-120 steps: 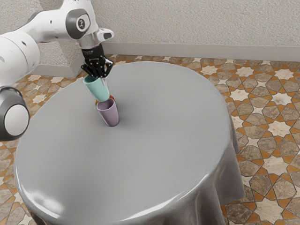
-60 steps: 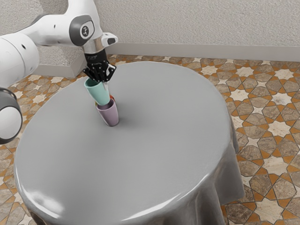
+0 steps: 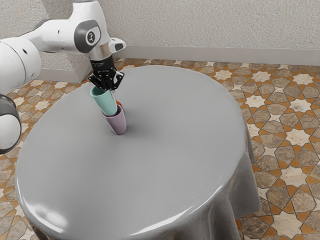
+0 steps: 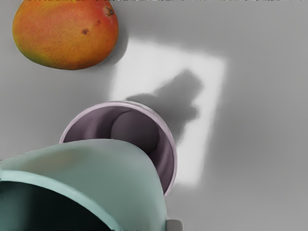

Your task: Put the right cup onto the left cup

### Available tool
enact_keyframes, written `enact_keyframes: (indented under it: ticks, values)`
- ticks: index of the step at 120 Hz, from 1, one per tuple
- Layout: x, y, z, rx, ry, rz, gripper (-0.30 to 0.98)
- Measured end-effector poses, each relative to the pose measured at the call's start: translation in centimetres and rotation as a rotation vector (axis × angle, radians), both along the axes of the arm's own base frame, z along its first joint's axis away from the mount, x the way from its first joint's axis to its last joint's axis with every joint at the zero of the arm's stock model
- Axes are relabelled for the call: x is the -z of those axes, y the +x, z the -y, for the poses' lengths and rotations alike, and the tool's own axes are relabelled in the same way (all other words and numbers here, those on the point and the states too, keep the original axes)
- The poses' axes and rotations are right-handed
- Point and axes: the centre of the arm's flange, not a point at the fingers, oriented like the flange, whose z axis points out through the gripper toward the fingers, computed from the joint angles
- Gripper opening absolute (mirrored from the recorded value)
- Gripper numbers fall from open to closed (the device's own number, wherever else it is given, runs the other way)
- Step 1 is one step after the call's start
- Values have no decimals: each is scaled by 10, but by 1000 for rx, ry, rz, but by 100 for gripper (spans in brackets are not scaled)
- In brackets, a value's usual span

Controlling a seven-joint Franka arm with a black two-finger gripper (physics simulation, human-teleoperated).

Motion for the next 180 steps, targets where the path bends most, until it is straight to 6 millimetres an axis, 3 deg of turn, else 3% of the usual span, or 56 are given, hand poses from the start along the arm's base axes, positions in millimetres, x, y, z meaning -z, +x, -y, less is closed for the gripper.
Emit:
enact_keyframes:
  ticks: [91,113,129,151,180]
  values:
    - [24,8,6,-25,9,4,-10]
    - [27,7,7,-31,4,1,29]
    - [25,7,7,-33,4,5,47]
    - [7,6,6,-30,13,31,59]
    - [-56,-11,4,3,16,98,64]
